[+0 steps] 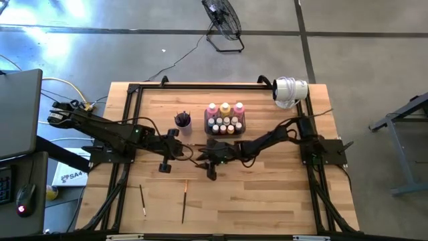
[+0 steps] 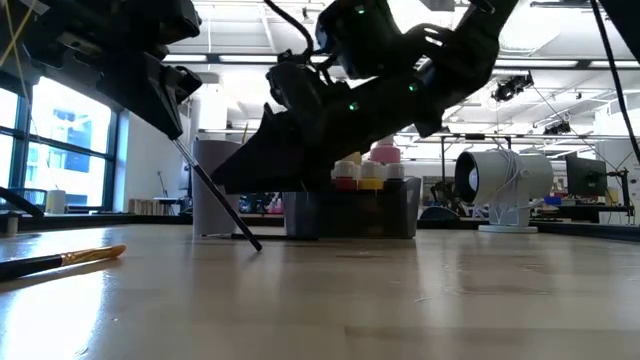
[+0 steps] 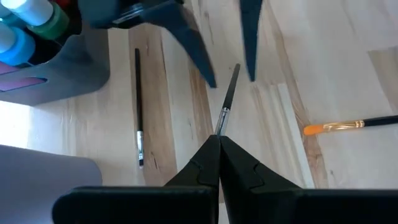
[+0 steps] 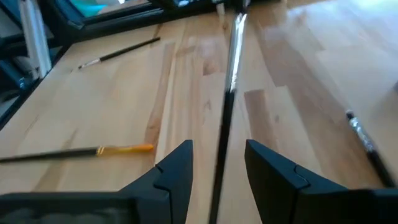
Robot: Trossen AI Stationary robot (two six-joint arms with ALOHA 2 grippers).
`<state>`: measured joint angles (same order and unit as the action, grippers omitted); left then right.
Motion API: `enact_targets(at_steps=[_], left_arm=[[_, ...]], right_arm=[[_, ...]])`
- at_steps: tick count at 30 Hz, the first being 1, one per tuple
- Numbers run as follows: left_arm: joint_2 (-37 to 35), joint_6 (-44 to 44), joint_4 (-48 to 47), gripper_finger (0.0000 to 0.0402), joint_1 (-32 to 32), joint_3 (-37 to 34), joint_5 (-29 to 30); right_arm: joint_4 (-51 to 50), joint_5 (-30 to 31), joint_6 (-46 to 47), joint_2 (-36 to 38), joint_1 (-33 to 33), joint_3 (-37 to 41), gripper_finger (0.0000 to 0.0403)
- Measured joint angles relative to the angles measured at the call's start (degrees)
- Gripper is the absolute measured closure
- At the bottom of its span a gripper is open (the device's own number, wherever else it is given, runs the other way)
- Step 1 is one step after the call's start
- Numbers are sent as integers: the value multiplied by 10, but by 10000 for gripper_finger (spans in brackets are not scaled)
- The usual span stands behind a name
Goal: Pick & Place Paint Supplies
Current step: Put the silver paint brush into the purple cup
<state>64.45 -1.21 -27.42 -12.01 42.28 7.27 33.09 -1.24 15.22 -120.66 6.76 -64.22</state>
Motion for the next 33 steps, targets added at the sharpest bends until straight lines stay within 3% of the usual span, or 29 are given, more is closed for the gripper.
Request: enact_targets(at_steps=[33], left_arm=[[0,-3,37,402,0,0,-3]], right_arm=[[-41,28,25,-8,8,-17,266]])
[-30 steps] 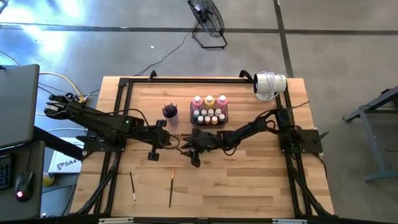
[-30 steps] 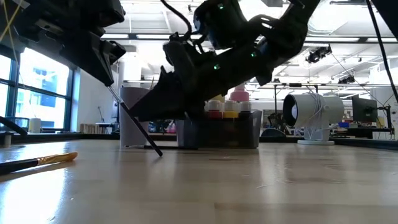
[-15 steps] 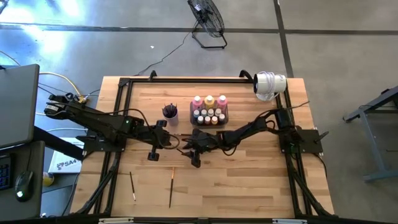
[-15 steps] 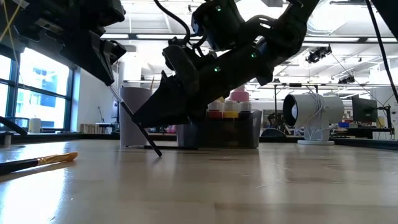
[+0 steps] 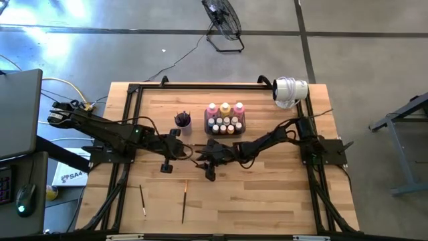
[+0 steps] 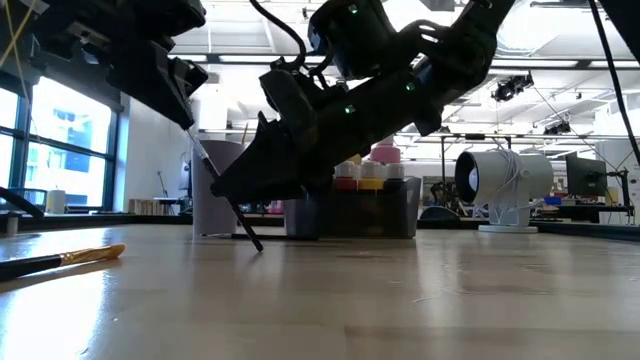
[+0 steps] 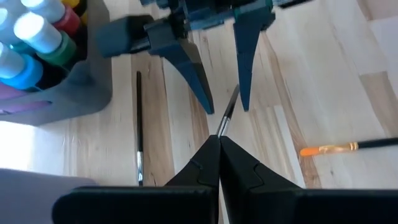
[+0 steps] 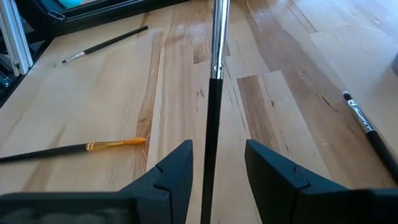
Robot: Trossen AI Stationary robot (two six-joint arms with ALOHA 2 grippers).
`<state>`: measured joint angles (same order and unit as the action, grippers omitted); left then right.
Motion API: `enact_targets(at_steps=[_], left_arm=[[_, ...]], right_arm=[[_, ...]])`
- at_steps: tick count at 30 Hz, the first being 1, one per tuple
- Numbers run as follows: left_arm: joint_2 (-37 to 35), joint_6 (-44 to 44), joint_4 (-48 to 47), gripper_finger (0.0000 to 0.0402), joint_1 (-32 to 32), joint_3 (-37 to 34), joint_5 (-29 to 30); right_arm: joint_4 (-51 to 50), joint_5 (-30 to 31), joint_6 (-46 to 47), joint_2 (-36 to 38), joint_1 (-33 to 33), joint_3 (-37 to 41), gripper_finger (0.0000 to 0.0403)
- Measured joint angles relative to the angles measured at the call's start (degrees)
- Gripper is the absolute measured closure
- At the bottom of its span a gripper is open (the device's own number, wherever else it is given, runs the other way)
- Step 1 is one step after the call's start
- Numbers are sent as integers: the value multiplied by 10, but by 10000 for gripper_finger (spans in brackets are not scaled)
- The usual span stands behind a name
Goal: Pick & Place Paint Supplies
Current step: Put the silver paint brush into the purple cup
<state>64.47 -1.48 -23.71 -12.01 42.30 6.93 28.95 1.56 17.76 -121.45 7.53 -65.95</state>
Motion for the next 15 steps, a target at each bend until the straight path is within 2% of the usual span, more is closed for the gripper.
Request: enact_targets(at_steps=[6,15], left_arm=[[0,0,1,402,0,0,1],[0,0,-1,402,0,0,1]], right_arm=[[0,0,0,0,0,0,284],[0,-2,-11,0,0,0,390]])
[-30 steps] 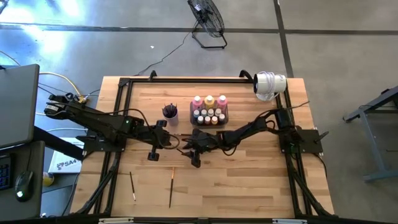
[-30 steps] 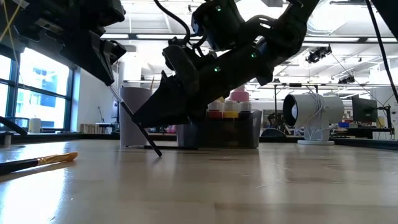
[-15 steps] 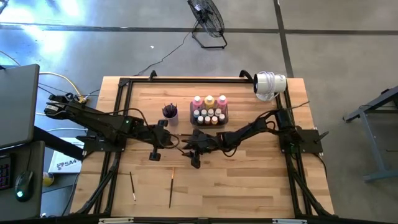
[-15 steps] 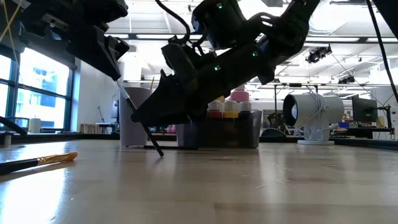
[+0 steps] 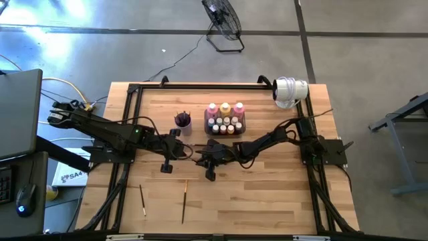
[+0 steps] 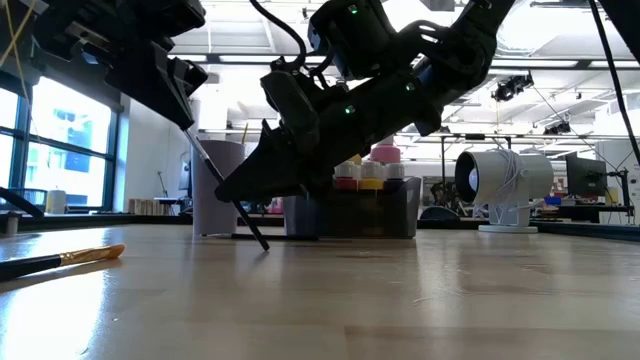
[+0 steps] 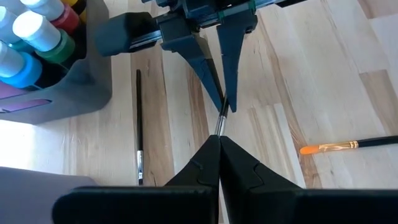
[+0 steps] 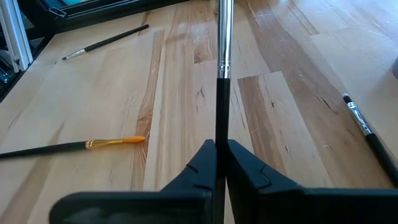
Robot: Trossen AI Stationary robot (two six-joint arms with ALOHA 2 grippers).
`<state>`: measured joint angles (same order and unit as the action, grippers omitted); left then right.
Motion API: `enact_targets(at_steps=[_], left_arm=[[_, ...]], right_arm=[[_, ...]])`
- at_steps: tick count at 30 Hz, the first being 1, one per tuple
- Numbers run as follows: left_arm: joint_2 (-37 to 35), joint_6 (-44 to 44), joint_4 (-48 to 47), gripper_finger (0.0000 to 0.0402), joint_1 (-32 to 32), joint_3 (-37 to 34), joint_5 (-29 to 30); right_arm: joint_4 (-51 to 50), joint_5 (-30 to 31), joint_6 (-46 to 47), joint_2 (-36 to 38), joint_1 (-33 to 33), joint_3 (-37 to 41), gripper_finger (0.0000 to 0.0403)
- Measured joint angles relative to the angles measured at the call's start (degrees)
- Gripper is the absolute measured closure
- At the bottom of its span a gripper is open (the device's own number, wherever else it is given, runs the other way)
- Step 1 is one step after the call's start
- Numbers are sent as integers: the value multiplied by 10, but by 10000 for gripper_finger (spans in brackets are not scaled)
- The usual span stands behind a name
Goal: Pick & Place Paint Supplies
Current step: Put the silver paint brush into the purple cup
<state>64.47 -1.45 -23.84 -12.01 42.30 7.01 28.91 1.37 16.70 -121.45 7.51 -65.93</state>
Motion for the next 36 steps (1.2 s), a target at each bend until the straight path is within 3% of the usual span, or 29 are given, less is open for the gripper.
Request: enact_targets(at_steps=[14,20,30,33,36], left_arm=[[0,7,3,402,0,0,-3],[0,4,6,402,0,0,29],[0,21,7,402,0,0,31],[0,45,8,402,0,0,4],[0,9,8,402,0,0,-36]], right_arm=[[0,-15,0,0,0,0,395],[0,-18,0,0,0,0,395],[0,-31,-4,0,0,0,396],[0,-31,-4,0,-1,1,397],[0,-31,-4,0,-4,1,397]])
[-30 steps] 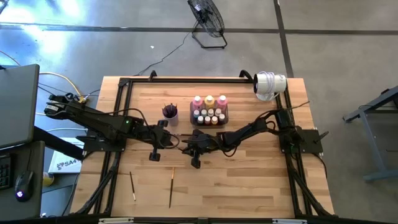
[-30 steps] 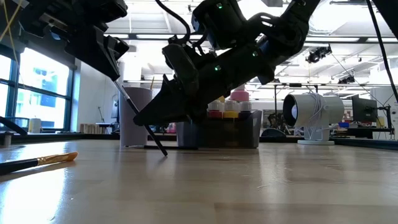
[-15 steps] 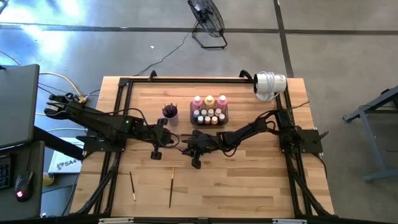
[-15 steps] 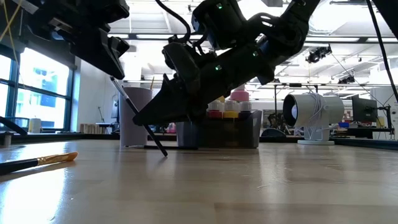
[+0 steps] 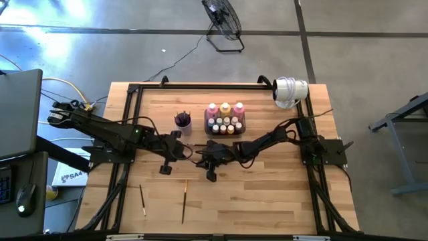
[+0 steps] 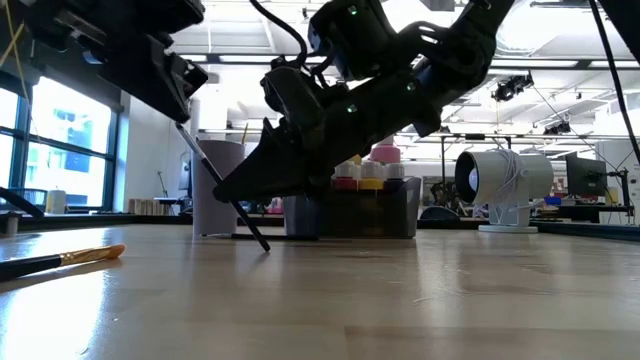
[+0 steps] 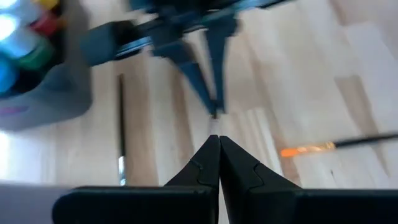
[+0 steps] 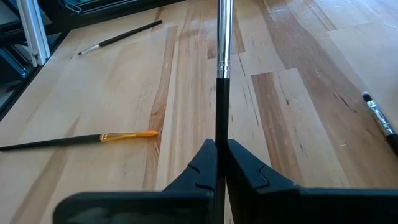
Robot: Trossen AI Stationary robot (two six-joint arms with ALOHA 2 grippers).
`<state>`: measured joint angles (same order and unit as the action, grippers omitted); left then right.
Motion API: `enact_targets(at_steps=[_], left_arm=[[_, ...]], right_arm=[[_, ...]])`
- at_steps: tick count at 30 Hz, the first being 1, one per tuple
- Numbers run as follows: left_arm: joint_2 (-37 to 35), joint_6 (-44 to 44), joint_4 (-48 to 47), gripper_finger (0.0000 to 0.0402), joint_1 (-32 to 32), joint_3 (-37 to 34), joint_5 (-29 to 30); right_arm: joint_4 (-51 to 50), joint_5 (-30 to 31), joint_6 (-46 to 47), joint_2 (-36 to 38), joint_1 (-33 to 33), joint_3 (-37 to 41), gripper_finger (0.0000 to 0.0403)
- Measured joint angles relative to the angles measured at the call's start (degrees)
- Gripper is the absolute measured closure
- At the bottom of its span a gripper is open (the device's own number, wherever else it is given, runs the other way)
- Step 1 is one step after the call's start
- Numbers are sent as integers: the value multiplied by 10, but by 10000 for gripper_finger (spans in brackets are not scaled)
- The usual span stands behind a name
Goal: Pick & Place Paint Supplies
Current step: Put the silver paint brush into the purple cup
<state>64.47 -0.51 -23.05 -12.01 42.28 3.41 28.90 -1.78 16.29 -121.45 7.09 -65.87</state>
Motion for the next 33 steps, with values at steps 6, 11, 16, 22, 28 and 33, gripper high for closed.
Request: enact_targets(at_steps=[6,11,16,22,28,33], left_arm=[[0,-42,1,402,0,0,-2],[-30,-37,-19,402,0,-1,72],[-104,-27,-45,402,0,-1,92],[-228,-17,-1,402,0,-61,92],[-369,23,66,402,0,-176,91],[-478,25,70,402,0,-238,91]], right_arm=[[0,0,3,0,-1,0,397],[0,0,4,0,-1,0,397],[0,-1,4,0,-1,0,397],[1,-1,0,0,-1,0,397],[23,-2,0,0,-1,0,397],[30,-7,0,0,-1,0,397]])
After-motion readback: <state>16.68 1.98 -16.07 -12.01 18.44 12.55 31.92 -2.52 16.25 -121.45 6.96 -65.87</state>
